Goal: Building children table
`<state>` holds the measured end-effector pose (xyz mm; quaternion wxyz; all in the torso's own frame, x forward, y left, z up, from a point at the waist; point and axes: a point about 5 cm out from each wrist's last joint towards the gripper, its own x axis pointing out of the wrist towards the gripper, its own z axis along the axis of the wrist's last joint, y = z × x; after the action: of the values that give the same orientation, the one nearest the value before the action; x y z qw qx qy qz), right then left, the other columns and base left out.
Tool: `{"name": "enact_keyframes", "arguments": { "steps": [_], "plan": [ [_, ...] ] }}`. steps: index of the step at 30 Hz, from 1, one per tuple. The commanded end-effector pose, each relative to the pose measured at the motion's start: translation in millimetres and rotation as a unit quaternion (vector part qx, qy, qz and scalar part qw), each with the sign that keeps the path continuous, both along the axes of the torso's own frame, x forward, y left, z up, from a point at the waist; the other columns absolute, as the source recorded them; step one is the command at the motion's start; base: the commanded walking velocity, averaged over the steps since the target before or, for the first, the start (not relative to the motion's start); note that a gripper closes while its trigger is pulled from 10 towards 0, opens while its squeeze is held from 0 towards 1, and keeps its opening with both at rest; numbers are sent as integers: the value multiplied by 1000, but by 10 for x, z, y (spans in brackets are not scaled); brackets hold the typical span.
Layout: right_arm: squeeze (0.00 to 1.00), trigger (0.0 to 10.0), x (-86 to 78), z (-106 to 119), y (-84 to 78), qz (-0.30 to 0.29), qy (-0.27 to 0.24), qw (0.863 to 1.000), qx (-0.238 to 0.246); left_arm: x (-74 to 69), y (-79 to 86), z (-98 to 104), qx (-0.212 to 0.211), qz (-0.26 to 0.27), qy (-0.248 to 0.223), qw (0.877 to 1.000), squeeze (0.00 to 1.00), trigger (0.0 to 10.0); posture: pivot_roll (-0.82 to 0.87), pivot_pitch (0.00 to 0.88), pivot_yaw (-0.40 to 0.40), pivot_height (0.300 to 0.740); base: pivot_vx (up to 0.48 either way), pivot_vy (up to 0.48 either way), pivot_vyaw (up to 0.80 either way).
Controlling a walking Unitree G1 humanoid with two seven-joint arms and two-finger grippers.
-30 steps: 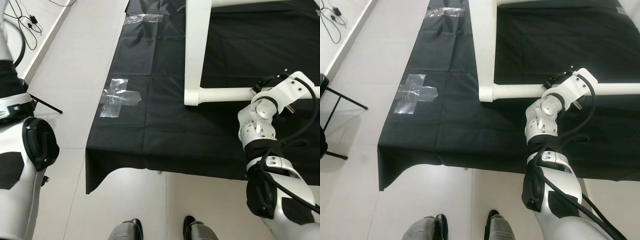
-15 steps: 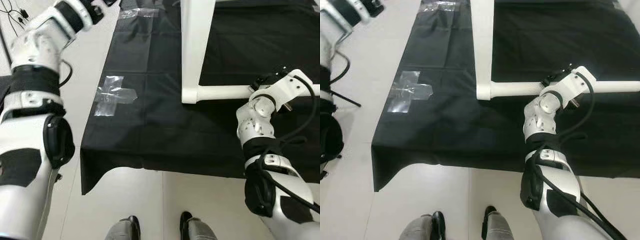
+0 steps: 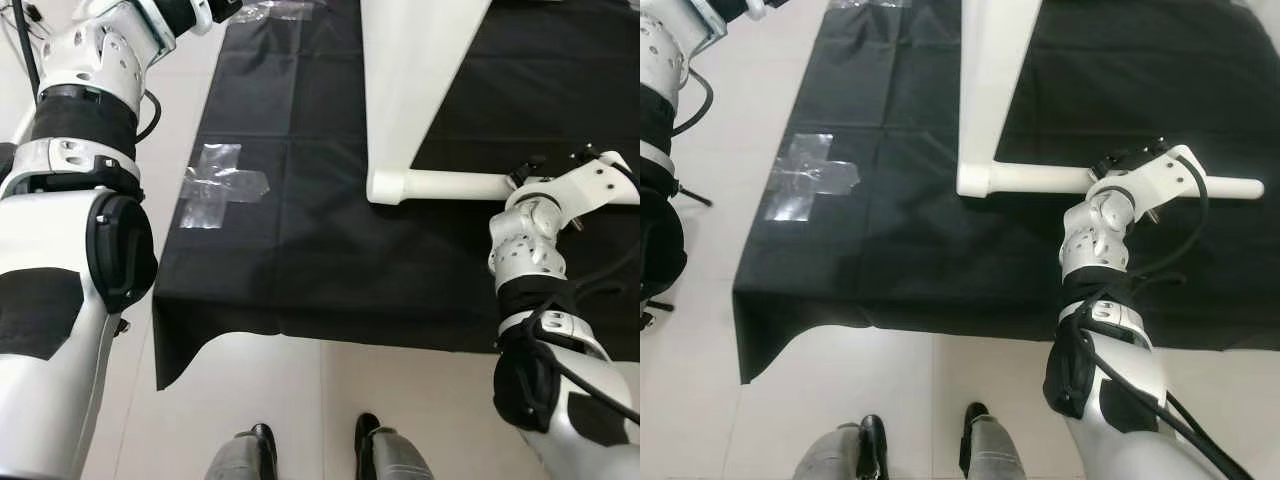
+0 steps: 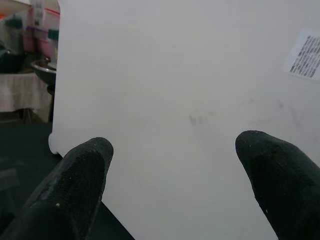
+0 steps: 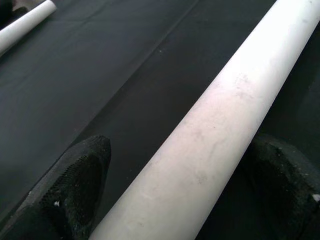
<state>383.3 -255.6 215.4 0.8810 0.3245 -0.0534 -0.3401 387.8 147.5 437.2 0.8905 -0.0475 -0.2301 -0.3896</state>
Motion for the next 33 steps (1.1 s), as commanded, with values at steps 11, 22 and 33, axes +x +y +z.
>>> {"name": "enact_keyframes", "arguments": {
  "steps": [11,22,33],
  "plan": [
    [0,10000,-876,-155,45,83,-86,989,85,1,-48,14,23,-14,-9,1000,0,10000,-23,364,22,740,0,0,0],
    [0,10000,-1253,71,205,190,-164,968,17,-17,-81,33,23,-35,-20,999,0,10000,-45,338,37,740,0,0,0],
    [0,10000,-1235,432,318,267,-188,935,-136,-188,-48,95,3,-66,-95,993,0,10000,-23,283,30,740,0,0,0]
  ]
}}
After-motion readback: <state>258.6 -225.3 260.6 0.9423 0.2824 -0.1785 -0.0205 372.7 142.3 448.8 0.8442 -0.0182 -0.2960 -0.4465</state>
